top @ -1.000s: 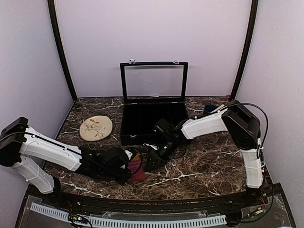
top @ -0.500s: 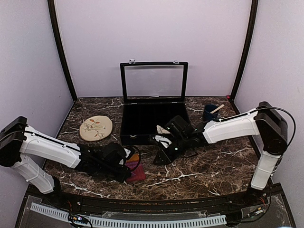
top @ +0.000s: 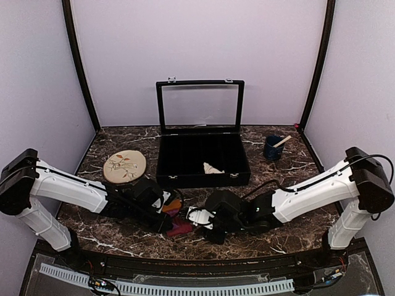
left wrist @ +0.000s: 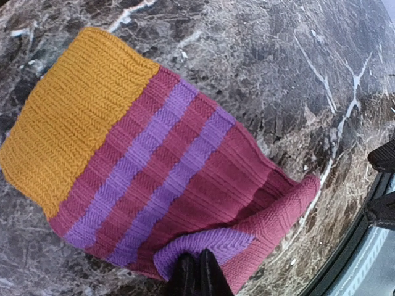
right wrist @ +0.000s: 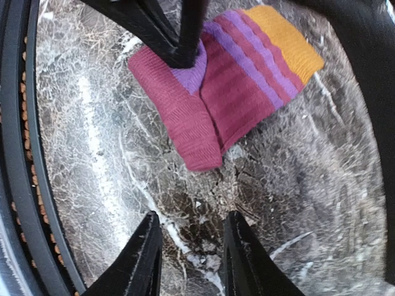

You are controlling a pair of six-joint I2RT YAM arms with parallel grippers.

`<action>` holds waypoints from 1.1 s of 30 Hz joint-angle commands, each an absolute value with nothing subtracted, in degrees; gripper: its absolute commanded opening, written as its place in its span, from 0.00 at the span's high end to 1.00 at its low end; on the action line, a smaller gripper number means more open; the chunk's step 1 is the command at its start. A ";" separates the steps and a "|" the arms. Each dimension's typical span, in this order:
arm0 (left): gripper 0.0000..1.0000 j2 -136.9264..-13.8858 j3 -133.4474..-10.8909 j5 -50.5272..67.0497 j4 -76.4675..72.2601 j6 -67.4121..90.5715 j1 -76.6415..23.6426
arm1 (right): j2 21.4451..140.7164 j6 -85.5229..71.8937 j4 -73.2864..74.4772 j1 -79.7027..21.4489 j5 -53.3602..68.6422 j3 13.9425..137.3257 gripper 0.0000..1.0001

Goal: Roll the socks
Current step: Roll the sock at the center of the board.

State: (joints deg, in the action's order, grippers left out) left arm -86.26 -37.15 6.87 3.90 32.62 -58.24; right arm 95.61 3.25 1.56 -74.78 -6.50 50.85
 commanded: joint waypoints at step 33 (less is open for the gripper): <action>0.94 -87.02 -31.36 24.96 8.59 29.73 -52.28 | 106.45 23.84 -4.75 -82.65 -18.40 56.43 0.66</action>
